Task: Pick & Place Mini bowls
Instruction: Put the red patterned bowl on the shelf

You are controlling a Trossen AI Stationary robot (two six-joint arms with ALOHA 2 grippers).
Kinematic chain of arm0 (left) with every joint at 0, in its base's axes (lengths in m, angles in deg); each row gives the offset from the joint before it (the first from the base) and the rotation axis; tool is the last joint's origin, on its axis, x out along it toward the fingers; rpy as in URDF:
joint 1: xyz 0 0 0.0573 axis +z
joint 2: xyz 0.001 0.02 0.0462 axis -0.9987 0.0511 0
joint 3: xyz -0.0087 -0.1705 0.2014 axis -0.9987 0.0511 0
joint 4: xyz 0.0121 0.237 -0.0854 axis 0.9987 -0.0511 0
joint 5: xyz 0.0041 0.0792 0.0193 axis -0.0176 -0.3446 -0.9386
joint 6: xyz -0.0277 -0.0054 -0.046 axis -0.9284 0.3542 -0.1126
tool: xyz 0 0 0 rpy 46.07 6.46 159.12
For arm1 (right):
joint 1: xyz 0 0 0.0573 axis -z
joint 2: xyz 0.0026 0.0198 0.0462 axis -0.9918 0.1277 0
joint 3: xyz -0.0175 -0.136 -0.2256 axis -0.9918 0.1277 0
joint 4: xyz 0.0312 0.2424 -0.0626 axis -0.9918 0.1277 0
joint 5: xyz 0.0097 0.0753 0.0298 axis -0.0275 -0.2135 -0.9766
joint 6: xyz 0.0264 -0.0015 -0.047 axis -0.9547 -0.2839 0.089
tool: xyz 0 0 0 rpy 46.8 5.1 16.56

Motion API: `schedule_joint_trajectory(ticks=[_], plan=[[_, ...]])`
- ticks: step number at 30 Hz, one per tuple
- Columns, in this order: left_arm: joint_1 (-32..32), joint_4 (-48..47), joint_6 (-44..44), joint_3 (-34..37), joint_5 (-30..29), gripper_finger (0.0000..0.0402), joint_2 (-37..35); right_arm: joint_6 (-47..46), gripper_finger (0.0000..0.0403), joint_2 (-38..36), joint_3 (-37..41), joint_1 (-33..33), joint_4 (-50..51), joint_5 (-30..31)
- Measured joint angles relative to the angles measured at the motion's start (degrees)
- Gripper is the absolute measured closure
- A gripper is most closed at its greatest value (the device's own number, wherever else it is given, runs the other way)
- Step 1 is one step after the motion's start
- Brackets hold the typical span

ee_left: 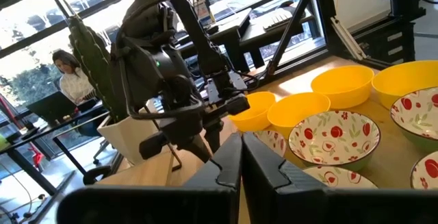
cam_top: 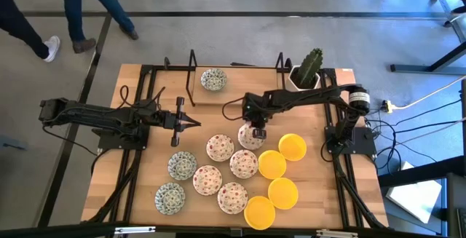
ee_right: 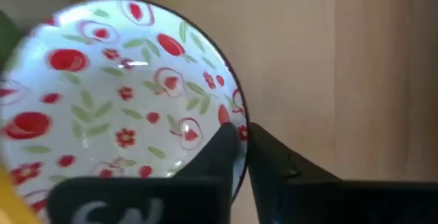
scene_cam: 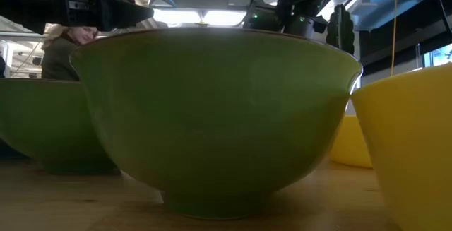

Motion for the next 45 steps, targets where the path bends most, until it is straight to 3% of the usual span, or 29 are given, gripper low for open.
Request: schedule_joint_trajectory(ticks=[15, 23, 27, 34, 40, 45], plan=[[0.00, -0.02, 0.00, 0.00, -0.02, 0.0399, 0.00, 0.56, 0.0390, 0.02, -3.15, 0.84, -0.42, 1.77], [0.00, -0.07, 0.00, 0.00, -0.02, 0.0392, 0.00, 2.69, 0.0396, -1.30, -8.64, 1.40, 6.64, 1.75], [0.00, -0.20, 0.00, 0.00, -0.02, 0.0392, -0.01, 3.19, 0.0396, -6.41, -9.31, 1.49, 6.43, 0.83], [-0.01, -0.46, 0.00, 0.00, -0.02, 0.0395, 0.00, 1.60, 0.0396, -18.60, -7.43, 1.28, 2.53, -7.39], [-0.01, -0.49, 0.00, 0.00, -0.02, 0.0394, 0.00, -1.44, 0.0396, -30.77, 1.31, 1.11, -2.12, -9.64], [0.00, -0.50, 0.00, 0.00, -0.02, 0.0397, 0.00, -3.41, 0.0396, -42.22, 13.09, 1.14, -13.69, -9.77]])
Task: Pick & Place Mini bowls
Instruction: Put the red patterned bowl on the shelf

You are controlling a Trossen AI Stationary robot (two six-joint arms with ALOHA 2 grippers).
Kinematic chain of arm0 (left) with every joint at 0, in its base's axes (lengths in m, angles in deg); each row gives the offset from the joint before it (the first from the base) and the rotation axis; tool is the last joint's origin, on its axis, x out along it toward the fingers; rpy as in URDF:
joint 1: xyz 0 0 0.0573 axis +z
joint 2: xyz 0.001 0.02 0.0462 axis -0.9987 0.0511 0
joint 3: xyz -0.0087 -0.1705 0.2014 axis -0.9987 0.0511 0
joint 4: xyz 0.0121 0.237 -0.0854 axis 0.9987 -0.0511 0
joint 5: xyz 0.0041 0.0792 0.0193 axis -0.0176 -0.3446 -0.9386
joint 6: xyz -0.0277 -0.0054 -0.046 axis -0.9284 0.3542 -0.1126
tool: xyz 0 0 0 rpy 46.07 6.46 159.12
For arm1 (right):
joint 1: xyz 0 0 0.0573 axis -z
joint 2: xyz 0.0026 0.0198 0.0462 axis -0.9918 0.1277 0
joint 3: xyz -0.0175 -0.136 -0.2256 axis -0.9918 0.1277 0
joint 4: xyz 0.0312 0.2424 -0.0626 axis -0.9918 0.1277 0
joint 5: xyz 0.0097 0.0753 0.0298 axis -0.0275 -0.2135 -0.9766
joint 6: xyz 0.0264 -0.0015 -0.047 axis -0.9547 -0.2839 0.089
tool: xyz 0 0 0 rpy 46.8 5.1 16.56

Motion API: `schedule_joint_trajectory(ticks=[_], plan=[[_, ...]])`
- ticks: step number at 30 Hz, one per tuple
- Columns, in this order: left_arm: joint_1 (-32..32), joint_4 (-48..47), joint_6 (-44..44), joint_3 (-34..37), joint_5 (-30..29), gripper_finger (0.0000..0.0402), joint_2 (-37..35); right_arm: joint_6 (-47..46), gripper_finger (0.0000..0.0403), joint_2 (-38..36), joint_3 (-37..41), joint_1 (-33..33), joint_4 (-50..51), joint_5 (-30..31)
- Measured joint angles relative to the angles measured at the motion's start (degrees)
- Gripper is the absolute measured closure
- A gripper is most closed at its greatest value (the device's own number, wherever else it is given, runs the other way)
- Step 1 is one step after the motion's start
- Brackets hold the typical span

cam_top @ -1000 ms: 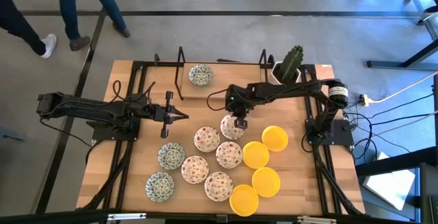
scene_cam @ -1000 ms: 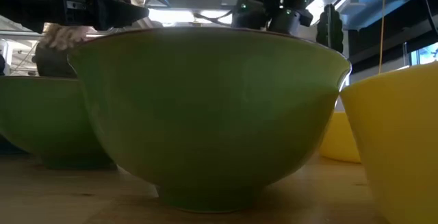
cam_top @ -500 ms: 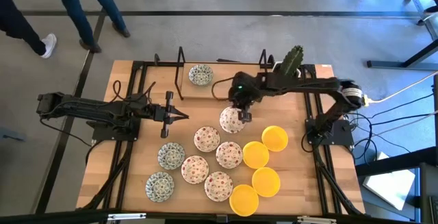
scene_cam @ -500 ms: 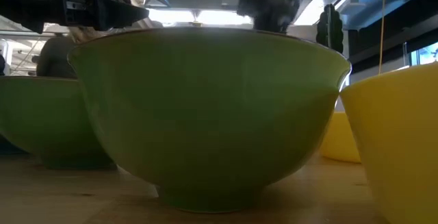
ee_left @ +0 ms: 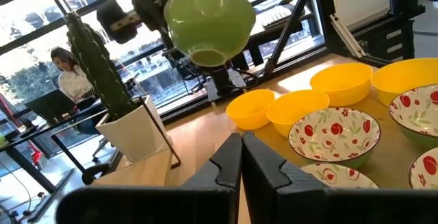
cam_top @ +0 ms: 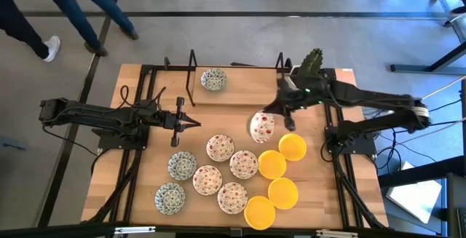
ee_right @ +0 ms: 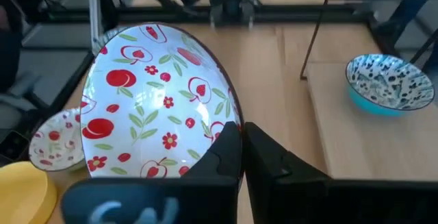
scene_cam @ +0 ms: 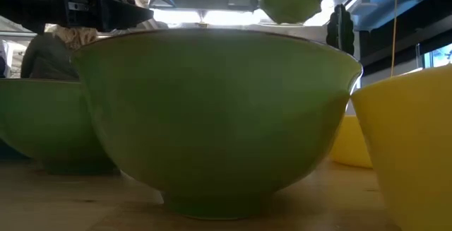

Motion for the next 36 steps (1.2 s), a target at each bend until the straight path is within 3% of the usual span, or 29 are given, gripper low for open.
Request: schedule_joint_trajectory(ticks=[9, 20, 24, 28, 32, 36], plan=[[-0.01, 0.00, 0.92, 0.00, -0.02, 0.0396, -0.01, -2.56, 0.0396, -14.78, 19.12, 0.00, -13.72, -0.05], [-0.02, -0.28, 1.00, 0.00, -0.02, 0.0394, -0.01, -3.80, 0.0396, -18.39, 28.24, 0.00, -22.93, -0.05], [-0.01, -0.52, 1.06, 0.00, -0.03, 0.0397, -0.01, -3.62, 0.0396, -17.93, 28.36, 0.00, -24.68, 0.27], [0.00, -0.50, 1.07, 0.00, -0.02, 0.0397, 0.00, -3.58, 0.0396, -16.01, 26.93, -0.02, -26.04, 4.27], [0.00, -0.44, 1.07, 0.00, -0.02, 0.0394, -0.01, -3.01, 0.0396, -10.14, 20.15, 0.00, -22.22, 8.46], [-0.02, -0.44, 1.07, 0.00, -0.02, 0.0397, 0.00, -0.78, 0.0396, -0.21, 9.22, 0.48, -12.13, 13.37]])
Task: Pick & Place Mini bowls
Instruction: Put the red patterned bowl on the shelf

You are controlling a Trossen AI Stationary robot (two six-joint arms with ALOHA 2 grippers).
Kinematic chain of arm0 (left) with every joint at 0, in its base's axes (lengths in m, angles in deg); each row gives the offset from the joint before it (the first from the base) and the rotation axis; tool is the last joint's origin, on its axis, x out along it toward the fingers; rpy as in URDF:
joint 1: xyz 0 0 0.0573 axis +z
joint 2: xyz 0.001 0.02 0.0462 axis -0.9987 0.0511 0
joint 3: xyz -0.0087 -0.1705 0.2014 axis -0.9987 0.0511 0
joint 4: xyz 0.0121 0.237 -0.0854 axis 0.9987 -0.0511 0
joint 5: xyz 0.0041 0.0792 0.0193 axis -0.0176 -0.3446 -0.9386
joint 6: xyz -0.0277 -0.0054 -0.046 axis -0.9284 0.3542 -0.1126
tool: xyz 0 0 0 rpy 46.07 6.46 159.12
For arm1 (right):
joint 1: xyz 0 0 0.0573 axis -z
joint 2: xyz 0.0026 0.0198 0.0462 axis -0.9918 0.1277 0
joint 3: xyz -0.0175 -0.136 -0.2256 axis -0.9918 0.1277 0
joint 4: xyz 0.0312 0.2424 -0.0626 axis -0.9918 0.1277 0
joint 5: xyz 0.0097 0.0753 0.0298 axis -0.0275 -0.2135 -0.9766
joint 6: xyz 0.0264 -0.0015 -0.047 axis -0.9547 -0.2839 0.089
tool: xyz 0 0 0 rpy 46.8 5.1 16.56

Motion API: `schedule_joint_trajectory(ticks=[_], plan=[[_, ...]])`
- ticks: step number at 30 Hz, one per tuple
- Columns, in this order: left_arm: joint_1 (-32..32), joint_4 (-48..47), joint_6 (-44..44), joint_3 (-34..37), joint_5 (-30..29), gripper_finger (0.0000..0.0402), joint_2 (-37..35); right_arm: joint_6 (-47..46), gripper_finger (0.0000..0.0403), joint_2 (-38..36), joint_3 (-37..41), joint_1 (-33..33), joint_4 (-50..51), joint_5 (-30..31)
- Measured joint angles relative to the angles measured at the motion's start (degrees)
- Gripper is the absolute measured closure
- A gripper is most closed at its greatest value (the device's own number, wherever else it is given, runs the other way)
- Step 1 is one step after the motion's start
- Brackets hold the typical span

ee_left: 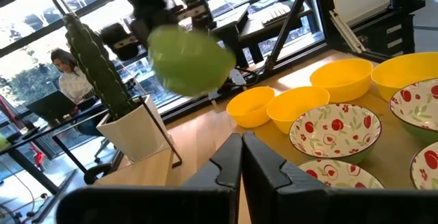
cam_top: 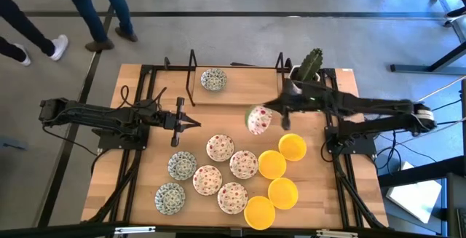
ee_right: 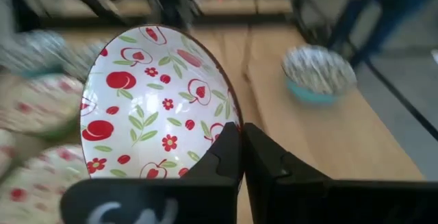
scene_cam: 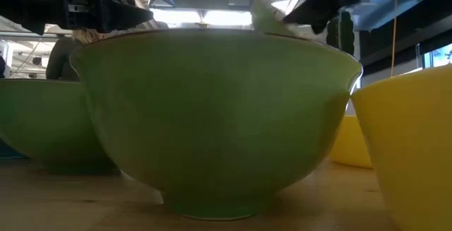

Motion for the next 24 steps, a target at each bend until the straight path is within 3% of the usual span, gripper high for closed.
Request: schedule_joint_trajectory(ticks=[5, 13, 24], plan=[[0.02, 0.00, 0.00, 0.00, 0.00, 0.0399, 0.00, 1.60, 0.0396, 13.88, -16.21, 4.00, 13.72, 2.89], [0.01, -0.37, 0.00, 0.00, 0.00, 0.0391, 0.00, 2.94, 0.0396, 33.65, -38.85, 11.02, 30.58, -0.06], [0.00, -0.39, 0.00, 0.00, -0.02, 0.0394, 0.00, 5.03, 0.0396, 49.03, -50.16, 17.21, 34.21, -3.09]])
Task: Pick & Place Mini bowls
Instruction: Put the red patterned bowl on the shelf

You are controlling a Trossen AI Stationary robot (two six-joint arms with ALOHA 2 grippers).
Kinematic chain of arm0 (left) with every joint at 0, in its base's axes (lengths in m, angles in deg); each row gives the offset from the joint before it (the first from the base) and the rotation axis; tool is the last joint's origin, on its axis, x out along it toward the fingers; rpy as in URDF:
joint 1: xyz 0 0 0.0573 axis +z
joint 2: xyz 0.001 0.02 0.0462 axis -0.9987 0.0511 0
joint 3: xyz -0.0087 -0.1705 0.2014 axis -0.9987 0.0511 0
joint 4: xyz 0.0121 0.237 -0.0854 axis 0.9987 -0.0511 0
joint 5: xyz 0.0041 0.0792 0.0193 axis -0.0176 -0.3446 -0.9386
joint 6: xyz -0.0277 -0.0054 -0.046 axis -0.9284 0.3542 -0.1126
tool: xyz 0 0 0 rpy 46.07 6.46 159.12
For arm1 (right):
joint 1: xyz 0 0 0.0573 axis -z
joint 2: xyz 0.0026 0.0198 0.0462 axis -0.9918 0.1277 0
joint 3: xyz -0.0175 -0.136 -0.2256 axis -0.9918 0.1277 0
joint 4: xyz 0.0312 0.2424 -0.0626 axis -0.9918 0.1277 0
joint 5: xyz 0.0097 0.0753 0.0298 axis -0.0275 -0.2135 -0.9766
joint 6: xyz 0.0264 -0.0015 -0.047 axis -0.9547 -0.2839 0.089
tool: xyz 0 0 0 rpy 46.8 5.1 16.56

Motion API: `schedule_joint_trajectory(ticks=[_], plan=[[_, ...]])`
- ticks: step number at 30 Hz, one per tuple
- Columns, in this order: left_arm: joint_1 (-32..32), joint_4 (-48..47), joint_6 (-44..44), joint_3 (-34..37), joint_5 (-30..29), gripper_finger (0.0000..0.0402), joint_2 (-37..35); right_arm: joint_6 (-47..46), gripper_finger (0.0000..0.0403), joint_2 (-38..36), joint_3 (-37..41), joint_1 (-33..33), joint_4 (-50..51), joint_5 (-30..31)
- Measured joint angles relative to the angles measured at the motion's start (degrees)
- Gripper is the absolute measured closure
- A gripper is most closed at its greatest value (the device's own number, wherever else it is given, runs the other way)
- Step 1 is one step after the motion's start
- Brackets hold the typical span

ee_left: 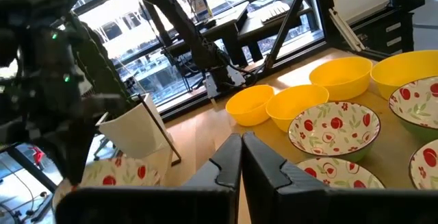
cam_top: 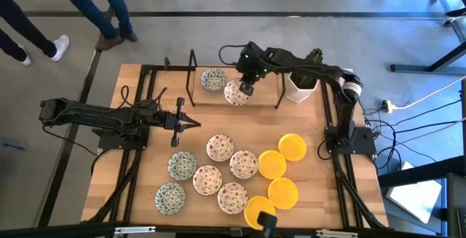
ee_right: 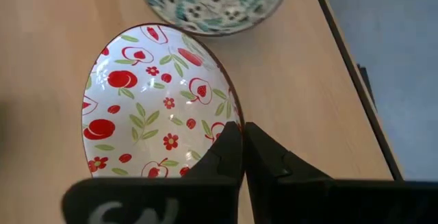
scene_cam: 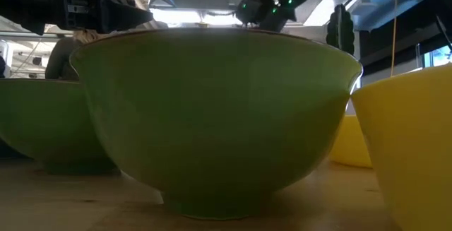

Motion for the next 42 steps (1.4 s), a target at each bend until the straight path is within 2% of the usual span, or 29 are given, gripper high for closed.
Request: schedule_joint_trajectory(ticks=[8, 29, 42], plan=[[0.02, 0.00, 1.44, 0.00, -0.01, 0.0394, 0.00, -0.70, 0.0396, 1.20, -0.12, 3.29, 1.93, -0.75], [0.00, -0.02, 1.42, 0.00, -0.01, 0.0392, -0.02, -0.55, 0.0396, 4.55, -0.08, 4.21, -0.44, -5.36], [0.02, -0.19, 1.42, 0.02, 0.00, 0.0393, 0.00, 0.20, 0.0365, 4.96, 0.04, 4.49, -1.45, -4.36]])
